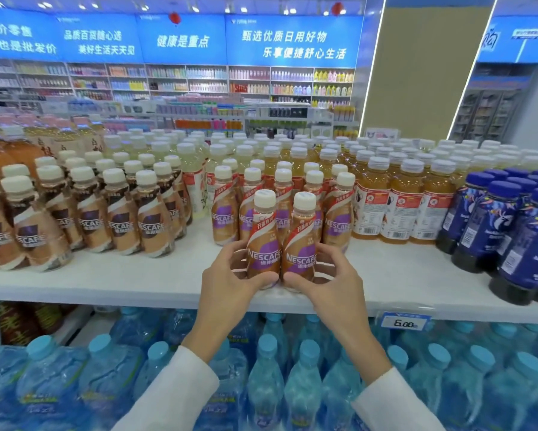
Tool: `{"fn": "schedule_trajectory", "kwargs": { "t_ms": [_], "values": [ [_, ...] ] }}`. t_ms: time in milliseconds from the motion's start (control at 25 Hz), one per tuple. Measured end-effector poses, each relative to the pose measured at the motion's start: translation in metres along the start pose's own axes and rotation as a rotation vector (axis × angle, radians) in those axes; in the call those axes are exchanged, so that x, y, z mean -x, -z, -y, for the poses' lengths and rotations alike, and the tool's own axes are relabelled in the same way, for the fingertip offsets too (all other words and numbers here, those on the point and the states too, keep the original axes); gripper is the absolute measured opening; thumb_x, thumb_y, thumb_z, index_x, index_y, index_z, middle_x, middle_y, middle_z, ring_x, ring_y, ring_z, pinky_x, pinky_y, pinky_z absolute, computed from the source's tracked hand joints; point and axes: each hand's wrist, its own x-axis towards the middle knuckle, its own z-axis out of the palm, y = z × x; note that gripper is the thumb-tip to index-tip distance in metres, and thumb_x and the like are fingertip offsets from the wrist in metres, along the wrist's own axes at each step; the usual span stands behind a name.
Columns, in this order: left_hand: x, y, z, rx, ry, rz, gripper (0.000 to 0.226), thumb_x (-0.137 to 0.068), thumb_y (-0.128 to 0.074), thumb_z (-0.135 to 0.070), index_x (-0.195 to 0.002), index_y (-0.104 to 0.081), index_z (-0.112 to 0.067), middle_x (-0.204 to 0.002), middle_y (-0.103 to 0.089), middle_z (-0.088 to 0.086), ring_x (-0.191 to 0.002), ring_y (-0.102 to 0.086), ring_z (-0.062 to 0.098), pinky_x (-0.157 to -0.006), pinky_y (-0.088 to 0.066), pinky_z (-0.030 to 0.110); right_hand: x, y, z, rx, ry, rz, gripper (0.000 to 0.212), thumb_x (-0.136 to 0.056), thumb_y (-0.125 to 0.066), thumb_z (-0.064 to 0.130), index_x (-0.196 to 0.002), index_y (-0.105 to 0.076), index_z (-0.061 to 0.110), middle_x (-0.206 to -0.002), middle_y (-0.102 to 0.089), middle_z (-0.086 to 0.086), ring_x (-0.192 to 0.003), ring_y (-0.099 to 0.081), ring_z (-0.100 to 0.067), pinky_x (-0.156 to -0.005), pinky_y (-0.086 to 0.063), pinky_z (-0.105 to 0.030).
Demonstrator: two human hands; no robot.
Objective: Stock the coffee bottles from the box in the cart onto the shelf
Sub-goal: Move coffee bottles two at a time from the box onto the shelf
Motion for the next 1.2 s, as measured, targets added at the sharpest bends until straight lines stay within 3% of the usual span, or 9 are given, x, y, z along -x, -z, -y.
{"fn": "schedule_trajectory", "kwargs": {
  "t_ms": [80, 240, 400, 520, 640, 800, 1000, 1120, 1200],
  "values": [
    [-0.003, 0.012, 0.006, -0.003, 0.011, -0.01, 0.066, -0.068, -0.092, -0.026, -0.126, -0.059, -0.033, -0.108, -0.068, -0.019, -0.09, -0.066, -0.009, -0.069, -0.05, 0.005, 0.003, -0.015, 0.005, -0.013, 0.011, 0.013, 0.058, -0.066, -0.094, 0.028, -0.109, -0.059, 0.042, -0.105, -0.069, 0.02, -0.096, -0.065, 0.004, -0.076, -0.053, -0.01],
    [-0.023, 0.045, 0.021, -0.034, 0.02, -0.023, 0.063, -0.073, -0.089, -0.022, -0.129, -0.061, -0.027, -0.113, -0.069, -0.015, -0.095, -0.066, -0.003, -0.07, -0.05, 0.006, -0.007, -0.058, 0.018, 0.026, 0.03, 0.063, 0.06, -0.067, -0.092, 0.034, -0.115, -0.056, 0.033, -0.11, -0.068, 0.018, -0.1, -0.064, 0.001, -0.087, -0.055, -0.019],
    [-0.047, 0.067, 0.032, -0.053, -0.017, -0.009, 0.064, -0.074, -0.088, -0.02, -0.132, -0.062, -0.025, -0.115, -0.07, -0.009, -0.098, -0.067, 0.002, -0.083, -0.056, 0.02, -0.022, -0.095, 0.02, 0.048, 0.026, 0.05, 0.064, -0.068, -0.091, 0.037, -0.119, -0.054, 0.028, -0.118, -0.067, 0.009, -0.105, -0.064, -0.007, -0.094, -0.056, -0.032],
    [-0.055, 0.066, 0.033, -0.055, -0.035, -0.004, 0.067, -0.075, -0.088, -0.019, -0.135, -0.059, -0.025, -0.115, -0.067, -0.008, -0.096, -0.064, -0.002, -0.078, -0.05, 0.014, -0.031, -0.101, 0.017, 0.06, 0.025, 0.024, 0.064, -0.07, -0.09, 0.035, -0.121, -0.052, 0.025, -0.122, -0.065, 0.005, -0.109, -0.062, -0.01, -0.095, -0.054, -0.028],
    [-0.06, 0.065, 0.035, -0.028, -0.029, 0.011, 0.067, -0.076, -0.087, -0.02, -0.135, -0.058, -0.027, -0.12, -0.065, -0.005, -0.1, -0.065, 0.007, -0.084, -0.051, 0.02, -0.034, -0.104, 0.015, 0.074, 0.037, 0.006, 0.062, -0.071, -0.09, 0.035, -0.12, -0.052, 0.027, -0.12, -0.065, 0.005, -0.109, -0.062, -0.01, -0.093, -0.053, -0.026],
    [-0.061, 0.062, 0.037, -0.025, -0.047, 0.021, 0.061, -0.076, -0.086, -0.02, -0.13, -0.059, -0.031, -0.118, -0.067, -0.007, -0.103, -0.066, 0.007, -0.092, -0.056, 0.03, -0.034, -0.106, 0.014, 0.065, 0.039, -0.028, 0.06, -0.073, -0.089, 0.034, -0.118, -0.049, 0.031, -0.118, -0.062, 0.01, -0.107, -0.06, -0.006, -0.084, -0.045, -0.012],
    [-0.062, 0.057, 0.036, -0.043, -0.033, 0.016, 0.063, -0.08, -0.083, -0.019, -0.136, -0.057, -0.026, -0.107, -0.061, -0.018, -0.095, -0.06, -0.005, -0.078, -0.047, 0.01, -0.038, -0.11, 0.007, 0.079, 0.042, -0.061, 0.061, -0.072, -0.089, 0.036, -0.118, -0.05, 0.03, -0.118, -0.063, 0.01, -0.107, -0.061, -0.007, -0.089, -0.052, -0.023],
    [-0.062, 0.055, 0.037, -0.021, -0.012, 0.021, 0.063, -0.082, -0.082, -0.019, -0.139, -0.056, -0.022, -0.114, -0.062, -0.014, -0.101, -0.062, 0.003, -0.086, -0.05, 0.017, -0.037, -0.112, 0.006, 0.091, 0.048, -0.078, 0.063, -0.072, -0.088, 0.038, -0.12, -0.049, 0.029, -0.119, -0.06, 0.01, -0.107, -0.06, -0.007, -0.091, -0.053, -0.026],
    [-0.062, 0.054, 0.039, -0.019, -0.006, 0.025, 0.062, -0.082, -0.081, -0.019, -0.139, -0.056, -0.021, -0.118, -0.062, -0.011, -0.106, -0.061, 0.008, -0.084, -0.047, 0.014, -0.038, -0.112, 0.006, 0.101, 0.049, -0.082, 0.065, -0.072, -0.088, 0.039, -0.122, -0.048, 0.028, -0.121, -0.058, 0.009, -0.109, -0.059, -0.008, -0.091, -0.051, -0.024]
  ]
}}
